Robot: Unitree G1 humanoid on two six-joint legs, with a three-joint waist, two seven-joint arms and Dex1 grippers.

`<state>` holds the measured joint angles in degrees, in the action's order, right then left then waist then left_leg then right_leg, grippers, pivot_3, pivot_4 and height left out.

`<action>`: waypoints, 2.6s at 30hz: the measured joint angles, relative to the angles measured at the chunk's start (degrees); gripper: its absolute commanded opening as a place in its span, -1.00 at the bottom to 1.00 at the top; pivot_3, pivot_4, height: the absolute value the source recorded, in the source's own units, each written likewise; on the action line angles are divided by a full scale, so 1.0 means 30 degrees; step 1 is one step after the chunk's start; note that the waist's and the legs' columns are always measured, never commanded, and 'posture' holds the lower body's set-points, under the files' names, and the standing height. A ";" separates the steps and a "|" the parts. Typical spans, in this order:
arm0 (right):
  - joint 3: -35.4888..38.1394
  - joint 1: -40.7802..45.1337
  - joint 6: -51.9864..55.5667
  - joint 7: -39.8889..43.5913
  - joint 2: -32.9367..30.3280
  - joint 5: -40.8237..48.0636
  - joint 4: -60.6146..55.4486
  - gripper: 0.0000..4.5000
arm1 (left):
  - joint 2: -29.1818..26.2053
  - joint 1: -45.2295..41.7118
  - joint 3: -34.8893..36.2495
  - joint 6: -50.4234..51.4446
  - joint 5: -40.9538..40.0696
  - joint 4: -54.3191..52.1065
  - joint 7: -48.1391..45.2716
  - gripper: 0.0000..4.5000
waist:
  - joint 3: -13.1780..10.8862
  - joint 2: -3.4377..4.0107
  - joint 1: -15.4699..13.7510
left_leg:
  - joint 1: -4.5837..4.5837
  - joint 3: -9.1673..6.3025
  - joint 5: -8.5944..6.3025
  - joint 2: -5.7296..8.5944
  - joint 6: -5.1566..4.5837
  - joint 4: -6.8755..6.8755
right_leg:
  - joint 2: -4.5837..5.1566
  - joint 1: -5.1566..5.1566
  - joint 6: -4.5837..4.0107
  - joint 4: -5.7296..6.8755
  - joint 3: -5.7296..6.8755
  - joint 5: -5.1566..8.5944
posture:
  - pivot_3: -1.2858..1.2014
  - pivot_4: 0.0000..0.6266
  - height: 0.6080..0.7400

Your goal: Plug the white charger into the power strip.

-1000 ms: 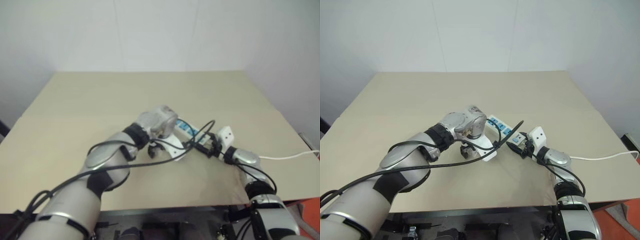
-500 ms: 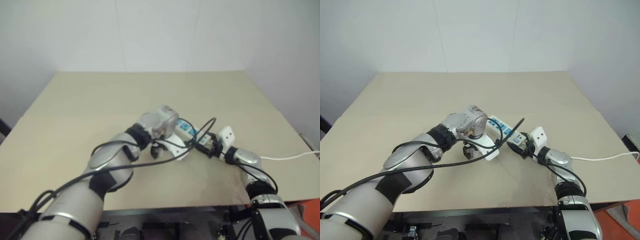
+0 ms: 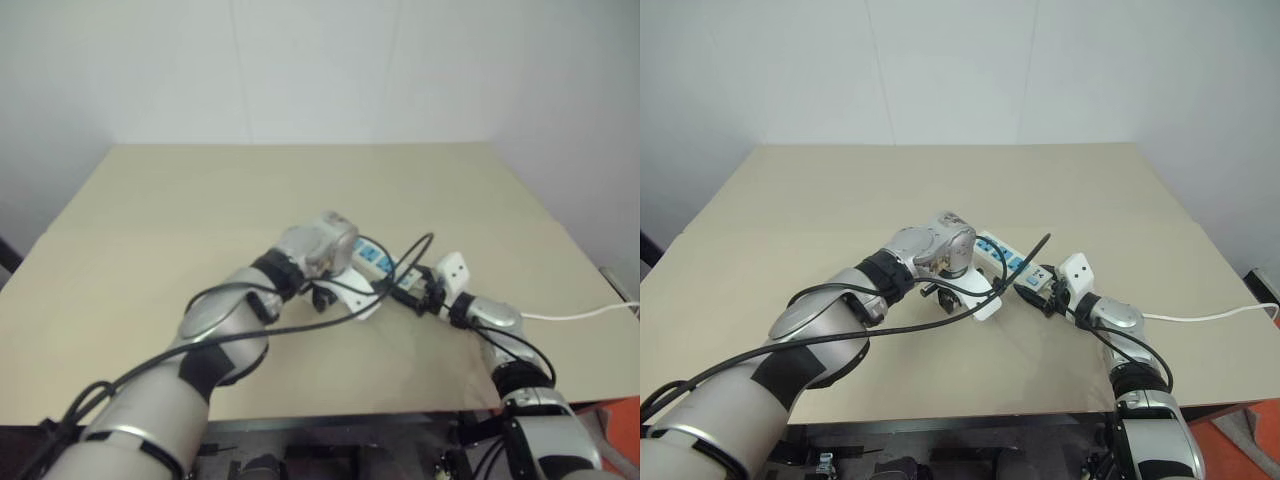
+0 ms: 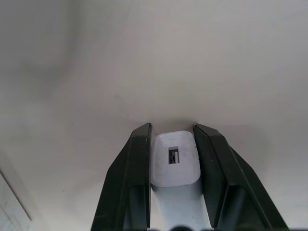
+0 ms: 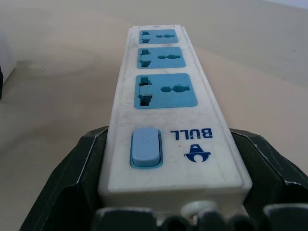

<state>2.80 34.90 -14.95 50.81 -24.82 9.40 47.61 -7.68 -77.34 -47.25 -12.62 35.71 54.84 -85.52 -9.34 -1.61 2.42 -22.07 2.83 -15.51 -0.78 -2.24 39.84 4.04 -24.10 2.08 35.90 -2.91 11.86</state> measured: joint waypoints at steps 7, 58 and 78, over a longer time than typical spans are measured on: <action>0.0001 0.0196 -0.0015 0.0331 -0.0092 0.0001 0.0199 0.52 | -0.0797 0.0273 0.2358 0.0652 -0.1942 -0.1945 -0.0293 -0.53 | -0.0002 -0.0002 0.0009 | -0.0031 -0.0002 0.0000 -0.0004 0.0000 0.0000 | 0.0008 -0.0032 0.0001 -0.0001 0.0002 -0.0003 | 0.03 -0.52 1.00; -0.2712 0.3038 -0.2980 1.0898 0.1603 -0.0150 0.3231 0.52 | -0.7462 0.9332 1.4675 1.0353 -2.0061 -0.9017 -0.1778 -0.53 | -0.0037 0.0038 0.0288 | -0.0040 -0.0123 0.0030 0.0025 0.0058 -0.0009 | 0.0076 -0.0048 -0.0020 0.0060 0.0143 -0.0014 | 0.03 -0.52 1.00; -0.2791 0.2943 -0.2985 1.0724 0.1628 -0.0162 0.3044 0.52 | -0.3403 0.6656 1.3065 0.4262 -1.9383 -0.0298 -0.2230 -0.53 | -0.0035 0.0034 0.0317 | -0.0043 -0.0125 0.0030 0.0023 0.0055 -0.0004 | 0.0072 -0.0044 -0.0018 0.0053 0.0140 -0.0014 | 0.03 -0.52 1.00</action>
<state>-5.57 43.73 -23.90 82.99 -19.93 8.91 56.74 -17.89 -57.37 -8.05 0.16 -22.44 53.95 -92.21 -9.45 -1.51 3.38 -22.19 2.46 -15.42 -0.72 -2.07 39.82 4.25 -24.23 2.03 36.06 -2.49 11.81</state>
